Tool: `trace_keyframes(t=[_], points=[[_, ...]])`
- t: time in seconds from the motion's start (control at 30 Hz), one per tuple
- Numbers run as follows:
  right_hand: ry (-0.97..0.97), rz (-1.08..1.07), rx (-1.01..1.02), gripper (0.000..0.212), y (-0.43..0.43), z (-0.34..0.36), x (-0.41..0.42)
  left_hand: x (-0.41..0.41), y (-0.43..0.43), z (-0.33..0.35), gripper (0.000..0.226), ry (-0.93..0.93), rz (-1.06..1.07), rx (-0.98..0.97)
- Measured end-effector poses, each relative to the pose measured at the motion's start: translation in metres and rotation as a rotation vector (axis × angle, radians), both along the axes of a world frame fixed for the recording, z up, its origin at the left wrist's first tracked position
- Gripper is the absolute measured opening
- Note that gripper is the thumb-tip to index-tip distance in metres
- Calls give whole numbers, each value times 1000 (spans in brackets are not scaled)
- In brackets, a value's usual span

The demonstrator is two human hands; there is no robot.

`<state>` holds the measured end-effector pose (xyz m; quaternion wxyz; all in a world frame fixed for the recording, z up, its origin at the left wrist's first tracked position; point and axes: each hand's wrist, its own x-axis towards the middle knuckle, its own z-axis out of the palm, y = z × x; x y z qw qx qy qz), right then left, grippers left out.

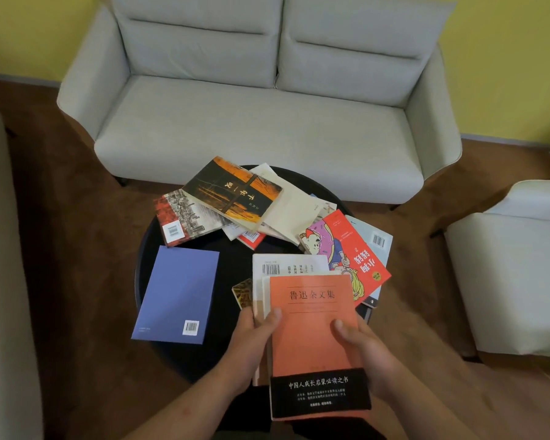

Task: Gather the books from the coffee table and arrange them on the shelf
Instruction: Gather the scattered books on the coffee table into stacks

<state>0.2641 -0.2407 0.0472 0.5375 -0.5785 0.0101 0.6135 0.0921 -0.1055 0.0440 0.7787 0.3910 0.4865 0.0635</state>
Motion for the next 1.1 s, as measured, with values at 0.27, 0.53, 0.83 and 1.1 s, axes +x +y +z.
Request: trace_keyframes(t=[0.27,0.53,0.83,1.1], points=[[18,-63,-7,65,-13,-10,-5,-1,-28,-1,35,53,-90,-39],[105,-71,-213,62,-46,-27,32,8,12,-24,38,313,-633,516],[58,-112,-176,105,-79,-37,61,14,25,-92,78,717,-1139,1209],[88,-96,-160,110,-94,-36,66,30,-3,-62,65,812,-1084,1306]])
